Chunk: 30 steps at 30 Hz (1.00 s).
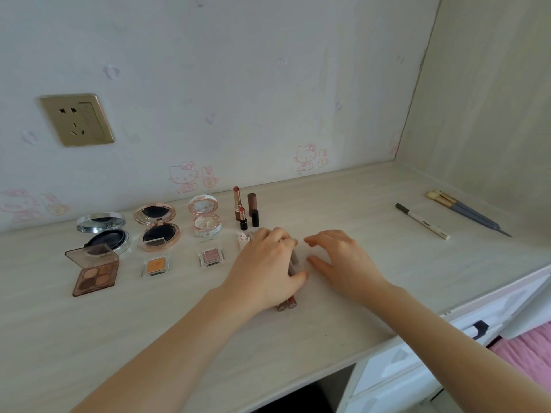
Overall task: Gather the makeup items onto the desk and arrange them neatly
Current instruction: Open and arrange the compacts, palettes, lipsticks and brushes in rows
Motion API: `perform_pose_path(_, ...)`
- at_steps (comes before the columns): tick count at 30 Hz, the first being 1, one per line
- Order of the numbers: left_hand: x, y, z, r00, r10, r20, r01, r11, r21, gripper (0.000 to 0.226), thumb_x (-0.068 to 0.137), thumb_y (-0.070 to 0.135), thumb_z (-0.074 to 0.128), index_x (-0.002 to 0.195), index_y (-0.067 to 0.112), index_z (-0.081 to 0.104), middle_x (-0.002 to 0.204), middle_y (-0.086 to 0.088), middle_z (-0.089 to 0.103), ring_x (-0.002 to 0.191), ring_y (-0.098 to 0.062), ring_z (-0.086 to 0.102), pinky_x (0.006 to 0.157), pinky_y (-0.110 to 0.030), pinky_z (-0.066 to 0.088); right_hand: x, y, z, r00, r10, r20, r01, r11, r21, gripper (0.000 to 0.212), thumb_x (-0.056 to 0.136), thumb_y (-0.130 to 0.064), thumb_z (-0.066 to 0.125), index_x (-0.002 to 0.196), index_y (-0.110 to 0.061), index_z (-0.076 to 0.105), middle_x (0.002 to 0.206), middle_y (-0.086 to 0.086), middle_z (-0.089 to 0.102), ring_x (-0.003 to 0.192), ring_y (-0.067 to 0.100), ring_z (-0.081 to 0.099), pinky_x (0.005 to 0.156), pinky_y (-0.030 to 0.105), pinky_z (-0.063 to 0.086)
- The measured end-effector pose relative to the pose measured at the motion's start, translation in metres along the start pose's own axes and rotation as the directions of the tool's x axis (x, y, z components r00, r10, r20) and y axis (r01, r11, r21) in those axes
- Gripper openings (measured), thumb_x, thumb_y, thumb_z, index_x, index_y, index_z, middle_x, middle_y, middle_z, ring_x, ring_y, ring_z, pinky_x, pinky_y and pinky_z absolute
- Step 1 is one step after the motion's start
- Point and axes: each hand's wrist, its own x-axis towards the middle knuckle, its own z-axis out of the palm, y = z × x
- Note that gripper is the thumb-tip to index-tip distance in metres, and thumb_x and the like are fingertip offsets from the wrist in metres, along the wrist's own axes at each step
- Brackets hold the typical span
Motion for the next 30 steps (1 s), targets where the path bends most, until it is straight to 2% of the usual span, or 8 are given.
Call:
perform_pose_path(3,0.010,0.012,0.000,1.000,0.019,-0.025,-0.020,0.998,-0.053,0.052,0.090,0.041,0.053,0.136,0.019,0.046,0.133,0.009,0.045,0.128,-0.013,0.034,0.101,-0.031,0.039,-0.003,0.016,-0.019,0.998,0.061,-0.036,-0.062,0.998,-0.026,0.032,0.089,-0.022,0.063,0.120,-0.015,0.062,0.112,-0.002,0.066,0.115,0.018,0.053,0.091,0.032,0.047)
perform_pose_path(5,0.022,0.022,0.003,1.000,0.020,-0.022,-0.022,0.994,-0.107,0.046,0.092,0.037,0.052,0.135,0.019,0.048,0.134,0.008,0.047,0.128,-0.012,0.035,0.100,-0.029,0.039,-0.008,0.029,-0.031,0.991,0.126,-0.045,-0.128,0.990,-0.052,0.032,0.091,-0.025,0.060,0.122,-0.017,0.060,0.112,-0.004,0.065,0.116,0.016,0.051,0.090,0.031,0.046)
perform_pose_path(9,0.050,0.043,0.018,0.999,0.029,0.022,-0.024,0.979,-0.204,0.038,0.093,0.029,0.051,0.129,0.018,0.054,0.133,0.005,0.051,0.127,-0.013,0.040,0.101,-0.038,0.041,-0.020,0.061,-0.053,0.974,0.221,-0.040,-0.224,0.967,-0.122,0.032,0.093,-0.034,0.054,0.123,-0.024,0.058,0.116,-0.002,0.062,0.109,0.016,0.056,0.089,0.031,0.047)
perform_pose_path(16,0.117,0.082,0.063,0.994,0.088,0.067,-0.067,0.959,-0.277,0.037,0.091,0.022,0.051,0.127,0.015,0.055,0.134,-0.002,0.051,0.125,-0.021,0.042,0.101,-0.036,0.039,-0.037,0.120,-0.084,0.951,0.298,-0.084,-0.309,0.925,-0.223,0.033,0.094,-0.027,0.053,0.125,-0.016,0.057,0.120,0.003,0.061,0.113,0.021,0.053,0.092,0.036,0.048)
perform_pose_path(21,0.168,0.106,0.093,0.986,0.144,0.088,-0.112,0.947,-0.301,0.041,0.093,0.019,0.049,0.133,0.011,0.050,0.139,-0.008,0.047,0.130,-0.026,0.038,0.107,-0.034,0.034,-0.039,0.152,-0.092,0.924,0.366,-0.112,-0.382,0.884,-0.267,0.035,0.093,-0.022,0.052,0.127,-0.014,0.054,0.123,0.008,0.055,0.114,0.029,0.048,0.088,0.042,0.048)
perform_pose_path(25,0.202,0.118,0.112,0.978,0.172,0.117,-0.131,0.947,-0.294,0.048,0.095,0.020,0.044,0.143,0.012,0.038,0.147,-0.009,0.039,0.136,-0.028,0.030,0.112,-0.037,0.028,-0.038,0.167,-0.092,0.888,0.442,-0.126,-0.458,0.830,-0.319,0.040,0.096,-0.031,0.046,0.134,-0.017,0.047,0.132,0.005,0.050,0.122,0.028,0.042,0.096,0.040,0.042)
perform_pose_path(30,0.231,0.118,0.126,0.968,0.206,0.142,-0.170,0.957,-0.236,0.047,0.098,0.019,0.037,0.146,0.018,0.035,0.151,-0.005,0.035,0.139,-0.028,0.026,0.114,-0.039,0.024,-0.037,0.179,-0.089,0.879,0.459,-0.130,-0.476,0.817,-0.327,0.033,0.097,-0.033,0.042,0.121,-0.016,0.058,0.122,0.005,0.055,0.112,0.026,0.045,0.094,0.036,0.040)
